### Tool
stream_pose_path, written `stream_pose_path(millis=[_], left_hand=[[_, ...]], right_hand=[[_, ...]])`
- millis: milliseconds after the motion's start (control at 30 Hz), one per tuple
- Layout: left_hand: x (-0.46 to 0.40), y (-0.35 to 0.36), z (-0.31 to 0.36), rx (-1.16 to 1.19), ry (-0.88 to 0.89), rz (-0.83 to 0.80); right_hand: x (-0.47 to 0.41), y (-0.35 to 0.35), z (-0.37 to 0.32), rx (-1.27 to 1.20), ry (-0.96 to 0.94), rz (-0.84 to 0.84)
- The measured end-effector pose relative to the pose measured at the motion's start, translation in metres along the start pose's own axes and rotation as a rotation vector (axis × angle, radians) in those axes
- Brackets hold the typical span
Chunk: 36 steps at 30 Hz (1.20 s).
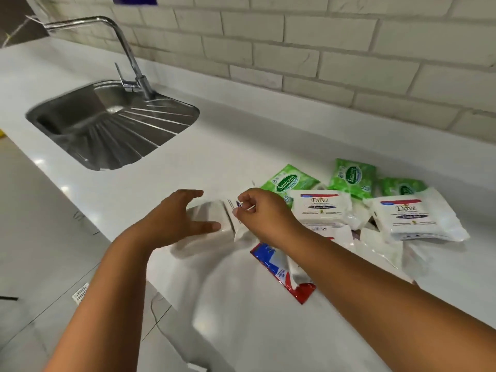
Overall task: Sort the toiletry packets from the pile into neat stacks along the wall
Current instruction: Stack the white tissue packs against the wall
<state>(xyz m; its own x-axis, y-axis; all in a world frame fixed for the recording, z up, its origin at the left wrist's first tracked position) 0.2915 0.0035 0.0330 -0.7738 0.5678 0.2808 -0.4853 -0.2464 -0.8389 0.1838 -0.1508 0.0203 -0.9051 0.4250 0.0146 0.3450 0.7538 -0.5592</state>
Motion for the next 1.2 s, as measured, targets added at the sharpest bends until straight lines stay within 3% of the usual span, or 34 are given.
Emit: stream_pose_path(millis=[167, 300, 567, 900, 1000, 1200], left_hand=[[-0.003, 0.014, -0.038, -0.142, -0.044, -0.054], [-0.004, 0.025, -0.056, -0.001, -0.055, 0.023], [0.008, 0.036, -0.074, 0.314, -0.073, 0.259], [0.04, 0.01, -0.044, 0.605, 0.076, 0.554], [0.046, 0.009, -0.019, 0.616, 0.173, 0.573], [0.048, 0.027, 0.049, 0.599, 0.308, 0.481]], right_hand=[[-0.019, 0.028, -0.003, 0.155, 0.016, -0.093], [-0.026, 0.041, -0.005, 0.28, 0.028, -0.114], [-0.026, 0.052, -0.003, 0.279, 0.029, -0.112], [0.005, 0.021, -0.017, -0.216, -0.026, 0.222], [0.018, 0.007, -0.005, -0.432, 0.062, 0.283], [0.049, -0.046, 0.026, -0.547, 0.134, 0.472]])
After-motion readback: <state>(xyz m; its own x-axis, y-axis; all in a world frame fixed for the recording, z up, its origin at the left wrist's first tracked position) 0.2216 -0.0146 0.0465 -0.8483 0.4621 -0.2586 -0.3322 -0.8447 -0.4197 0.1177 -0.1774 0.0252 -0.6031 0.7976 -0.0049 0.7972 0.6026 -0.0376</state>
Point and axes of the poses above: each hand's wrist, its own x-axis away from the middle knuckle, its own y-axis out of the palm, z = x × y, the point moved 5 cm from there along -x, towards the middle knuckle, and after that the axes turned 2 degrees about -y, right-handed, at the moved point
